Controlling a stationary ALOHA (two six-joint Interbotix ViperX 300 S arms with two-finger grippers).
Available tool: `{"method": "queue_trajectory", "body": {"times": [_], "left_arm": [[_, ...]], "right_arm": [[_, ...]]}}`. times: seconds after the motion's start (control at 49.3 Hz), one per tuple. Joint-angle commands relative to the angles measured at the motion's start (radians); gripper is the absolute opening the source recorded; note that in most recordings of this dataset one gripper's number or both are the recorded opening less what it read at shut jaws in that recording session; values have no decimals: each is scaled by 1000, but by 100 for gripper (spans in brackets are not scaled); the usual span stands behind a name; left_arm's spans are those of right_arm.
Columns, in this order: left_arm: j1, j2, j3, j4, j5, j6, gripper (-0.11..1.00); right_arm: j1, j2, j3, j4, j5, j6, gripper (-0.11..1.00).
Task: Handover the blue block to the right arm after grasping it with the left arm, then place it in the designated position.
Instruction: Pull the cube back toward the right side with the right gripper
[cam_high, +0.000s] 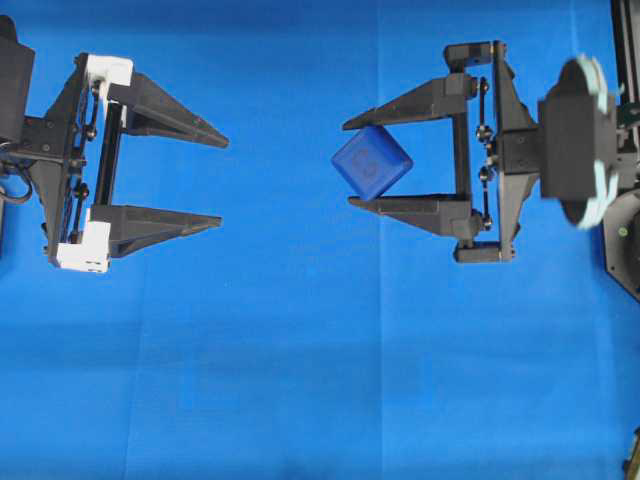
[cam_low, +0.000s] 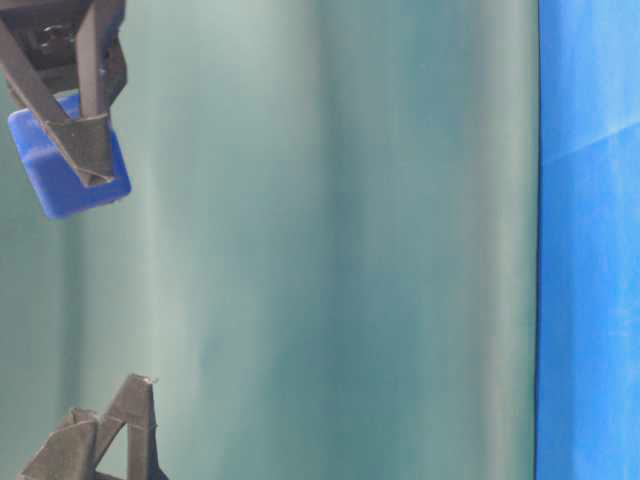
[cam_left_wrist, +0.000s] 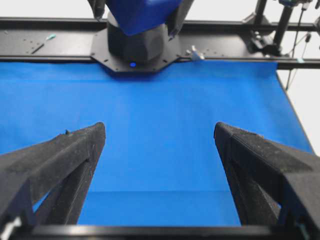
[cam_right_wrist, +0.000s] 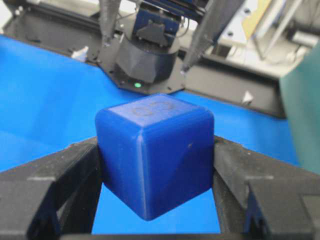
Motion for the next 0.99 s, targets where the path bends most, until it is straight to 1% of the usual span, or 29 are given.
{"method": "queue_trajectory", "body": {"times": [0.0,0.061,0.142,0.973], "left_arm": [[5,-26,-12,0,-3,0,93],[5,-26,-12,0,-2,2,93],[5,-25,-14,-2,-2,2,93],[5,-21,-17,0,-3,0,93]], "right_arm": [[3,-20,-11,2,12,54,53],[5,-25,-11,3,23,84,53],[5,-31,-11,3,35,97,53],[5,-34,-15,3,69,101,53]]}}
